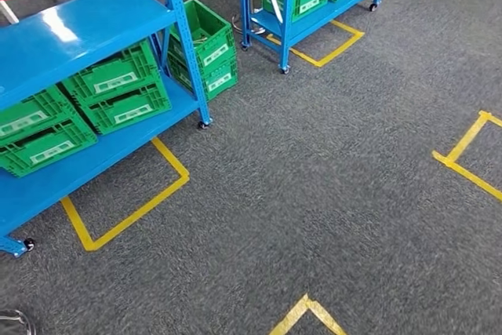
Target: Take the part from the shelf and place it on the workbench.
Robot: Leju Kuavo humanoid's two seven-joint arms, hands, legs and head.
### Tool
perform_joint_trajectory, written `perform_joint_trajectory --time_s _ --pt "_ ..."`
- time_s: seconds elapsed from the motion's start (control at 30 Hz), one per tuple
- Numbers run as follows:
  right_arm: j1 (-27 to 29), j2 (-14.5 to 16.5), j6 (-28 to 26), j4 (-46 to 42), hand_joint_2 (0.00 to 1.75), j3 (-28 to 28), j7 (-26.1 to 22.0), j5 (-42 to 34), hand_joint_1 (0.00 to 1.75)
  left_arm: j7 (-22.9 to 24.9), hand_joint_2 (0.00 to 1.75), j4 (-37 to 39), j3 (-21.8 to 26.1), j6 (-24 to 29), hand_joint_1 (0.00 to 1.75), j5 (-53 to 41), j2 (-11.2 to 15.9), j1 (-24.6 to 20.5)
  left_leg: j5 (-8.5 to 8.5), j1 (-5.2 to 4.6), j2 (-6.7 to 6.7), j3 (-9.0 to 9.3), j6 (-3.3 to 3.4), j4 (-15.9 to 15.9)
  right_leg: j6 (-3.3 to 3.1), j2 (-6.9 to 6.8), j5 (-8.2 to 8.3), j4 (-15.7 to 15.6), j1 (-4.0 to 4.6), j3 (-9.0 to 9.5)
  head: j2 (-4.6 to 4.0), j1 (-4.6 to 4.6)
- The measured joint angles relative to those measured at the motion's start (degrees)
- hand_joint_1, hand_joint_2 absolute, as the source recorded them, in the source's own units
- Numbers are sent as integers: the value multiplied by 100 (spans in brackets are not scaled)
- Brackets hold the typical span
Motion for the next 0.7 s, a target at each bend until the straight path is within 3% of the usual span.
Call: perform_joint_trajectory --time_s 0.03,0.1,0.17,0.2,0.23,0.33,0.37,0.43,0.47,0.5,0.53,0.57,0.6,0.63,0.67,0.7 --pt "13 0 -1 2 0 -2 -3 -7 0 -8 0 12 4 2 0 -11 -1 -21 -1 -5 127 -245 -25 359 -28 -35 -36 -67 5 96 0 -9" --pt "37 0 -2 5 0 -4 -8 -19 0 -32 0 42 8 8 0 -42 -7 -40 -251 -8 238 -774 -41 974 -57 -93 -128 -211 18 338 0 -15" --pt "60 0 4 4 0 -10 -7 -35 0 -51 0 70 16 23 0 -82 -9 -23 -546 -10 251 -1080 -22 1074 -57 -120 -256 -353 29 624 0 -17" --pt "73 0 12 3 0 -13 -2 -43 0 -56 0 86 25 32 0 -101 -9 -13 -549 -14 251 -1130 1 912 -53 -130 -332 -418 34 778 0 -18" --pt "85 0 22 1 0 -15 3 -48 0 -59 0 103 34 39 0 -119 -9 -6 -378 -25 259 -1137 37 648 -49 -141 -414 -471 38 921 0 -17" --pt "116 2 70 -4 0 -16 19 28 0 -75 0 158 70 56 0 -169 -6 8 761 -111 352 -1081 160 -278 -2 -150 -704 -565 60 1287 0 -11" --pt "123 2 87 -12 0 -13 20 80 0 -84 0 170 78 65 0 -185 -5 3 967 -131 360 -1034 181 -428 35 -148 -764 -583 69 1413 0 -11" --pt "103 2 108 -32 0 -6 15 166 0 -100 0 187 84 81 0 -204 -10 -46 929 -126 313 -888 207 -457 112 -151 -713 -443 75 1513 0 0" --pt "74 2 115 -37 0 -2 9 190 0 -107 0 194 89 93 0 -211 -9 -84 878 -112 285 -815 236 -465 151 -149 -598 -154 74 1414 0 2" --pt "45 2 121 -39 0 1 5 203 0 -113 0 203 93 105 0 -218 -8 -119 821 -101 263 -746 270 -470 176 -146 -526 245 69 1190 0 12" --pt "32 2 127 -39 0 3 6 210 0 -120 0 212 98 114 0 -225 -4 -144 755 -89 230 -674 300 -474 195 -141 -563 675 65 917 0 18" --pt "38 2 131 -39 0 4 6 212 0 -125 0 220 102 121 0 -230 -1 -155 677 -86 190 -604 322 -475 202 -138 -733 1041 63 641 0 25" --pt "53 2 134 -39 0 4 8 216 0 -130 0 231 103 124 0 -232 -1 -160 599 -83 142 -527 333 -476 205 -137 -1011 1271 60 399 0 27" --pt "66 2 137 -38 0 3 10 220 0 -132 0 244 103 124 0 -234 -2 -159 525 -81 80 -443 335 -476 210 -136 -1299 1355 59 210 0 29" --pt "73 2 138 -39 0 2 9 221 0 -133 0 258 103 124 0 -236 -3 -156 453 -76 10 -353 333 -476 215 -132 -1484 1308 59 68 0 29" --pt "75 1 139 -39 0 1 9 223 0 -134 0 273 103 124 0 -236 -5 -155 384 -70 -64 -261 326 -477 219 -119 -1493 1148 57 -29 0 29"
